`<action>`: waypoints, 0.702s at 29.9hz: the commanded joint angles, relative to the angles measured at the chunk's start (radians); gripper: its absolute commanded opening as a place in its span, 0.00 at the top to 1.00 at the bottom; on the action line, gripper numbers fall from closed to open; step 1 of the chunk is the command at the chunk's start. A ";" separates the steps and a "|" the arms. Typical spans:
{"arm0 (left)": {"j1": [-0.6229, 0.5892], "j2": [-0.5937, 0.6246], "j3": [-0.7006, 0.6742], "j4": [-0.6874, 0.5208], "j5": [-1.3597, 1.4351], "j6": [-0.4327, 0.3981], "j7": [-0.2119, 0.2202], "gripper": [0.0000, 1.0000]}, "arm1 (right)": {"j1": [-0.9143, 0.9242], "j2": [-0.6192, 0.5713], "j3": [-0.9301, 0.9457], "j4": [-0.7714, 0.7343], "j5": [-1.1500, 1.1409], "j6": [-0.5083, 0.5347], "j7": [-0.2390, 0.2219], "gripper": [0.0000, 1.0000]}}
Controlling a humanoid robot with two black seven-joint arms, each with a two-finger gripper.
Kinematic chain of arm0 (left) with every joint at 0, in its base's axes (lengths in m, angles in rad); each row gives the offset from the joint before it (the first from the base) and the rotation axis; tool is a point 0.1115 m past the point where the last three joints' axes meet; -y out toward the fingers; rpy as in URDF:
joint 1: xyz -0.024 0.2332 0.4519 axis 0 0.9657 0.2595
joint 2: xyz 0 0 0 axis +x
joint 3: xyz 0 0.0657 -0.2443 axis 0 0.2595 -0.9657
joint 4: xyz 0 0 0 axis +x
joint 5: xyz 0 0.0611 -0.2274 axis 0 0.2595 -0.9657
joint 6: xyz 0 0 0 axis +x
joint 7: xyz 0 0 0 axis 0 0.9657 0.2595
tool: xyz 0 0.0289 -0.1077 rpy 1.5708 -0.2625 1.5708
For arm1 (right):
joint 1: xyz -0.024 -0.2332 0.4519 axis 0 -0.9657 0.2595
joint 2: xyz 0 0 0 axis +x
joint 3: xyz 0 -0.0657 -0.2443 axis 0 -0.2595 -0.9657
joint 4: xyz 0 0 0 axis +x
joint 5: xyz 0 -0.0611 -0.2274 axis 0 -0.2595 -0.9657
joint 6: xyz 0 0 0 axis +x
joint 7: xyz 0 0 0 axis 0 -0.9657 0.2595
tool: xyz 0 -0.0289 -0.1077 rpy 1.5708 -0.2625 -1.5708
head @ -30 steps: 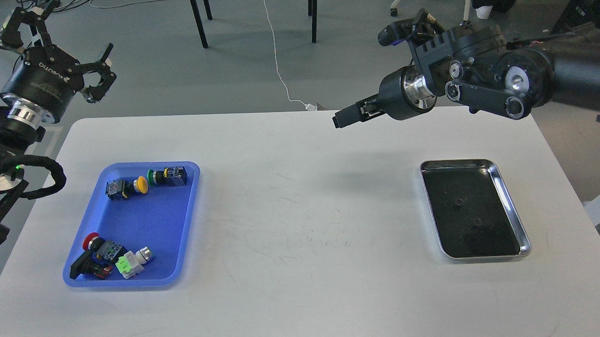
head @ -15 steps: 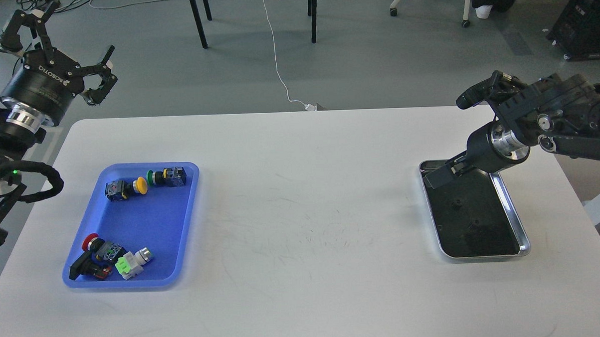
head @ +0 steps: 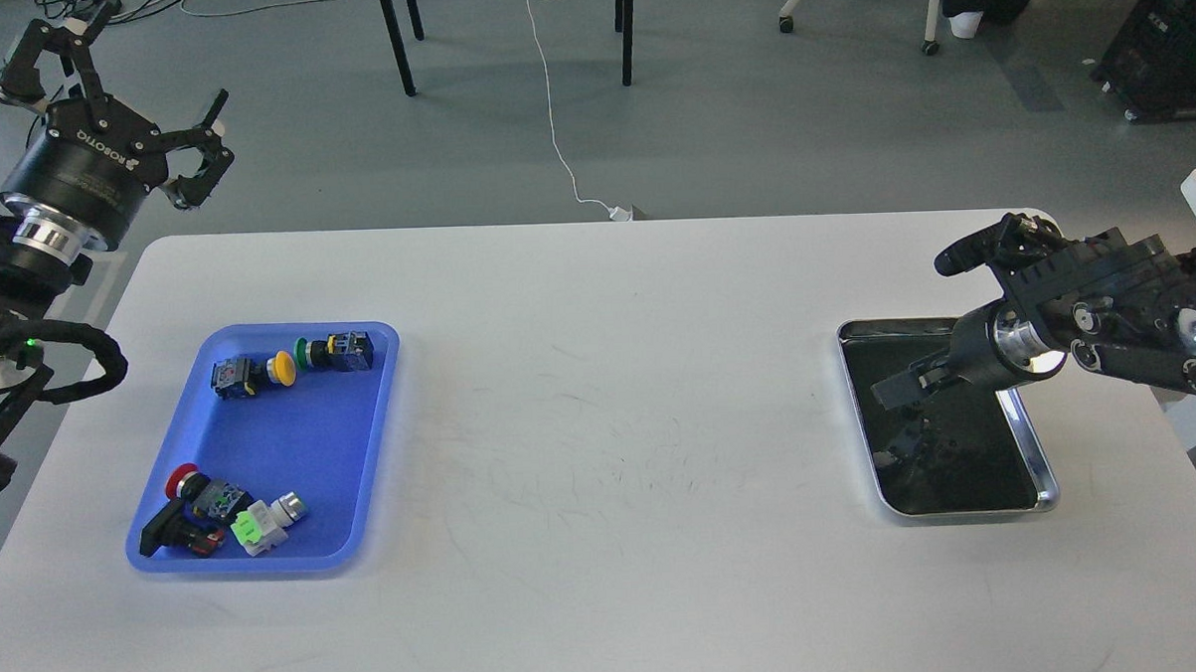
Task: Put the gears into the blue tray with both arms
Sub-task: 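Reach the right gripper down into the metal tray, then grasp the small black gear in the metal tray with the right gripper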
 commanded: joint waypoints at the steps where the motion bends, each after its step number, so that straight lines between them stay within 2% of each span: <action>1: -0.002 0.003 0.002 -0.001 0.000 0.000 0.004 0.02 | -0.023 0.006 0.002 0.000 0.000 -0.002 -0.003 0.16; 4: -0.002 0.012 0.002 -0.001 0.000 0.000 0.006 0.02 | -0.043 0.015 0.004 0.000 0.000 -0.002 -0.020 0.28; 10: -0.003 0.011 0.002 -0.001 0.000 0.000 0.006 0.02 | -0.049 0.014 0.005 0.002 -0.003 0.000 -0.033 0.36; 14: -0.005 0.008 0.002 -0.001 0.000 0.002 0.004 0.02 | -0.049 0.014 0.004 0.000 -0.005 0.000 -0.077 0.39; 21: -0.003 0.011 0.002 -0.001 0.000 0.000 0.006 0.02 | -0.041 0.017 0.005 -0.001 -0.005 0.001 -0.099 0.61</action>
